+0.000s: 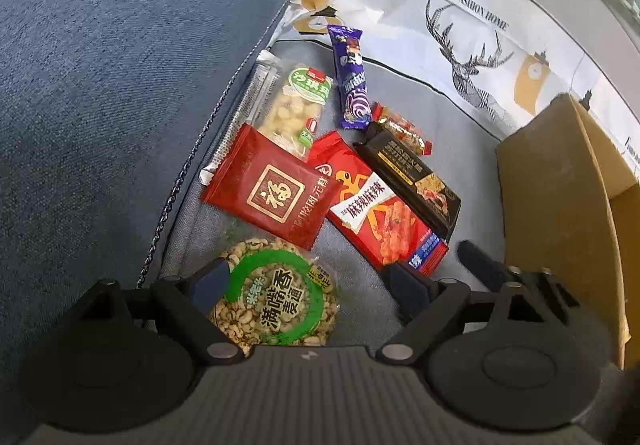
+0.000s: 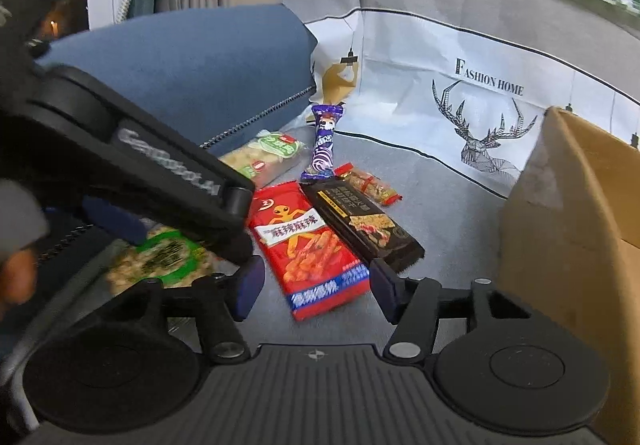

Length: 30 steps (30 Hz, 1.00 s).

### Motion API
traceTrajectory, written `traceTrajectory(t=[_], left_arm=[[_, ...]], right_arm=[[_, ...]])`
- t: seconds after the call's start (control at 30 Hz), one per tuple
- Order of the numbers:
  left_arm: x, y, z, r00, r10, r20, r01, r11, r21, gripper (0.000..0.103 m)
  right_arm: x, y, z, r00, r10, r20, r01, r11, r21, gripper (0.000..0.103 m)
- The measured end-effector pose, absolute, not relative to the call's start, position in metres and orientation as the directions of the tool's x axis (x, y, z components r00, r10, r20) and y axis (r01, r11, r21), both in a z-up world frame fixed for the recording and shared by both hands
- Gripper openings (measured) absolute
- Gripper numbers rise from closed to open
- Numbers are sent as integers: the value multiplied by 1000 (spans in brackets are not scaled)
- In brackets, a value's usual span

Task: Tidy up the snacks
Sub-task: 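Grasp the red spicy-strip packet with the right gripper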

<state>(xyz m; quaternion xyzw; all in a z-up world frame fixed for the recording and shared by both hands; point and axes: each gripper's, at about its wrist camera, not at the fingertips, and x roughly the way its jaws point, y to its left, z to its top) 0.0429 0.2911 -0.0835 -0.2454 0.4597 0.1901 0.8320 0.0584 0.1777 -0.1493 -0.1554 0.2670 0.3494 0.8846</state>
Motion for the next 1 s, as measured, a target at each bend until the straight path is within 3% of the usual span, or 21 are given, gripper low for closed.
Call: traceTrajectory(t=[0.2,0.27,0.43,0.5,0.57,0.67,0.83,1.0], left_arm=[[41,297,-84,522,73,-850,-556,785,-274,91],[41,297,-84,521,75,-850,-556,785,-272,91],[42,298,-85,522,74,-850,-559,782,-275,91],[42,299,-86,522,73,-850,-559,782,-277,91],[42,300,-86,525,71,-848,-560,779,-282,91],[42,301,-86,528,66,-847,-560,777,-289,91],[39,303,-86,533,53,-844,-547,783,-295,91],[39,301,-86,529,47,-847,-519,807,-280,92]], right_arm=[[81,197,-172,605,515,-608,-710,694,-119,74],[87,202,-175,607,514,-606,-709,695,-120,83],[107,203,-181,556,549,-624,-714,700,-20,88],[109,203,-181,545,559,-624,-719,695,-6,85],[106,203,-179,526,583,-619,-741,672,3,65],[98,201,-177,513,597,-616,-758,652,0,52],[86,192,-166,538,545,-643,-710,704,3,47],[51,179,-155,606,403,-685,-598,799,-59,47]])
